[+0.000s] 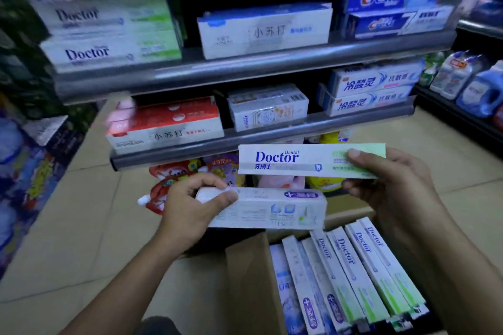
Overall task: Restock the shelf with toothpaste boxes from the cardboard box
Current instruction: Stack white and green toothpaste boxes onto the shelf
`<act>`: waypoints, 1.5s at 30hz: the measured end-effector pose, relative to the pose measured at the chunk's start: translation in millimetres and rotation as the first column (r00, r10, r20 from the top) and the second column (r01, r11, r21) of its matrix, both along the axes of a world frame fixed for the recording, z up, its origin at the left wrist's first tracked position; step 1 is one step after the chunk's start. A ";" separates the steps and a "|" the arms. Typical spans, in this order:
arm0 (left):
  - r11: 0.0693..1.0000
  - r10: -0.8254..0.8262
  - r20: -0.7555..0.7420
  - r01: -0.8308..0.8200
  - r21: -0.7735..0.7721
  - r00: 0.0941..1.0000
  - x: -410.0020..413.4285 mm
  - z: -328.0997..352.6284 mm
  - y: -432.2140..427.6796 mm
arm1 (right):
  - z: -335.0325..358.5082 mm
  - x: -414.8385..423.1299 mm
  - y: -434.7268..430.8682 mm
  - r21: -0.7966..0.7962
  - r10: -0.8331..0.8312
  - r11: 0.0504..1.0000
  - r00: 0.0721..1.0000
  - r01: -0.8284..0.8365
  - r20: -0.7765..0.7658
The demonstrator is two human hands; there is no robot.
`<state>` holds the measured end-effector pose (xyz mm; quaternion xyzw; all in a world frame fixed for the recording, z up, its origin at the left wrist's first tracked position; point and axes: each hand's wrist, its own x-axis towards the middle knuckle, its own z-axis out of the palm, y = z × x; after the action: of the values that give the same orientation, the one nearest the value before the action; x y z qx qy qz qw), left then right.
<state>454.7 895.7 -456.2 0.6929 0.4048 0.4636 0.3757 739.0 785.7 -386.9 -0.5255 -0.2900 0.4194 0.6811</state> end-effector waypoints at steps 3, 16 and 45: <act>0.995 0.092 0.114 -0.088 -0.041 0.989 -13.9 20.7 1.0 | 11.4 -16.7 9.1 0.037 0.048 0.998 0.999 -0.048 0.007; 0.971 0.230 0.345 -0.192 -0.139 0.910 -84.4 101.5 5.3 | 58.3 -112.9 73.3 0.313 0.171 0.937 0.985 -0.157 -0.016; 0.915 0.400 0.136 -0.389 -0.105 0.906 -163.2 188.3 112.1 | 125.0 -195.2 226.6 0.242 -0.140 0.970 0.742 -0.030 0.655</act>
<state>291.5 1007.8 -267.9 0.5439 0.5235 0.5665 0.3304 543.7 1012.3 -262.0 -0.5639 -0.5465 0.1456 0.6018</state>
